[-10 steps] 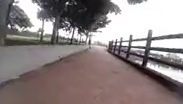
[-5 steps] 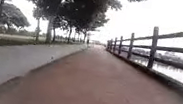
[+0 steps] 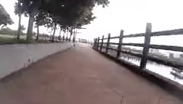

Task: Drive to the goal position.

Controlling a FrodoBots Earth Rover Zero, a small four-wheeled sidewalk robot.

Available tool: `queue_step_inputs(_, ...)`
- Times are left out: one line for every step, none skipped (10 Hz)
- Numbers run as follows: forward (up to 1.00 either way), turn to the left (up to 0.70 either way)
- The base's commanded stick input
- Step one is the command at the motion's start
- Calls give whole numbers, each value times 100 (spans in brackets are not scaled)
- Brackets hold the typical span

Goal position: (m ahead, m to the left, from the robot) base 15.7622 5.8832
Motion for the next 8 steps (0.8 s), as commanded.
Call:
queue_step_inputs(100, 0)
queue_step_inputs(100, 0)
queue_step_inputs(100, 0)
queue_step_inputs(100, 0)
queue_step_inputs(100, 0)
queue_step_inputs(100, 0)
queue_step_inputs(100, 0)
queue_step_inputs(100, 0)
